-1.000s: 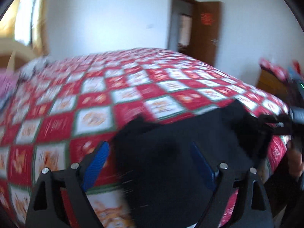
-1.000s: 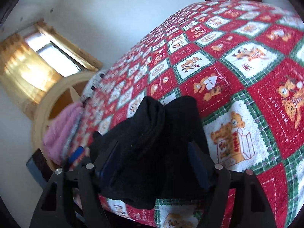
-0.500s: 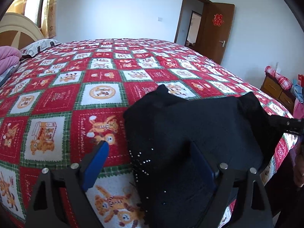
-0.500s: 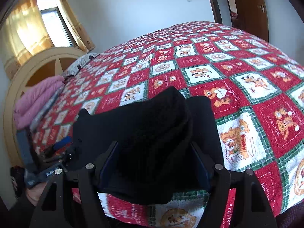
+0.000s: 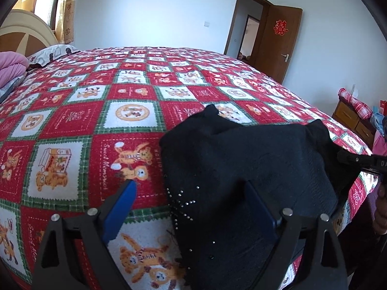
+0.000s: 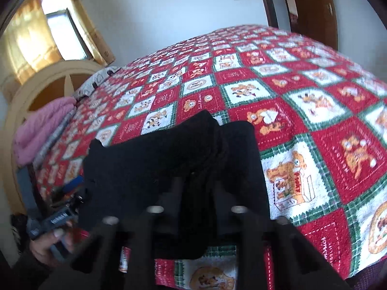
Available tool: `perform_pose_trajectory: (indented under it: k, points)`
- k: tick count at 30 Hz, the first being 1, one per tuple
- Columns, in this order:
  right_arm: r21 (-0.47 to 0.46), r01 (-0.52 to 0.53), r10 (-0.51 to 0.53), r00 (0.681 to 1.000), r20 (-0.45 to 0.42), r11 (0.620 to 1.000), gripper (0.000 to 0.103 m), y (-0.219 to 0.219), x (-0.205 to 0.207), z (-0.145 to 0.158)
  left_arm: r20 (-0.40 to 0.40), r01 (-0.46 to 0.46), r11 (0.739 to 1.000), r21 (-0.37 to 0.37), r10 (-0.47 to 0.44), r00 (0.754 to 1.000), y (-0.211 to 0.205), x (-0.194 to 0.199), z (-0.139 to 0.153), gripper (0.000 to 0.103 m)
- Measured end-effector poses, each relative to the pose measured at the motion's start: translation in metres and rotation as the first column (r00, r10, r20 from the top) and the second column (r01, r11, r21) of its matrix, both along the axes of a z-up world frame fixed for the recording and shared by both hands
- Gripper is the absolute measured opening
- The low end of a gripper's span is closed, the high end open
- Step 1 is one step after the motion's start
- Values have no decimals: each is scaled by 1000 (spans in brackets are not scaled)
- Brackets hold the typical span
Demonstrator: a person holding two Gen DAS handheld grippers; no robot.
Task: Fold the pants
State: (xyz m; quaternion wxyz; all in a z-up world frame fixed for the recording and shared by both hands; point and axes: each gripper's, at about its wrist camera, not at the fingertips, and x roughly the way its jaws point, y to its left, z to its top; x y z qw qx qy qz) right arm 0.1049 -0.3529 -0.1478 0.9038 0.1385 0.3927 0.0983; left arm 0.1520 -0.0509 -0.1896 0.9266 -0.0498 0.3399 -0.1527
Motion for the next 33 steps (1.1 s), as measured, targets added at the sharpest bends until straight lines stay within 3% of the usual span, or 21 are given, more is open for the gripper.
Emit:
perform_pose_trajectory:
  k: [4,8,13,15,16,17,19,23,25,27,28,30,33]
  points:
    - [40,-11,10,1000,18,999,15,-9,-3,10,20,2,1000,0,-2,1000,-1,-2,3,93]
    - [39,13,-15,999,38,999,15,-20,-6,23,24,0,1000,11,0,1000,-3,-2,2,100]
    - [56,45,-40,995,-95,997,16,-38,9,-3,17,11,1000,22,-11,1000,-6,-1,-3,100]
    - [69,70,-60,989,-135,995,28,-47,14,-12,23,7,1000,27,-7,1000,-5,-2,-1,100]
    - [70,94,-84,986,-143,993,47,-51,15,-12,33,-2,999,37,1,999,-4,-3,1,100]
    - [59,120,-111,983,-145,991,53,-56,14,-10,51,-18,999,50,15,999,-2,-4,5,100]
    - [57,154,-147,983,-114,986,53,-63,11,-3,82,-44,997,67,38,996,1,-3,11,100]
    - [-1,187,-186,982,29,982,53,-56,-2,23,116,-93,991,98,81,990,4,12,24,100]
    - [-2,145,-144,985,98,989,53,-41,-9,32,131,-95,990,103,81,988,2,20,27,100]
    - [-23,37,-32,986,165,999,53,-16,-16,38,140,-81,990,117,64,988,-4,26,29,100]
    - [-57,-37,46,984,172,998,53,2,-17,36,148,-76,988,134,55,987,-10,29,29,100]
    - [-140,-83,106,981,162,987,53,22,-16,27,151,-65,982,176,38,988,-21,35,27,103]
    - [-251,-28,41,998,47,968,53,23,-2,2,118,-75,967,244,47,992,-31,51,14,103]
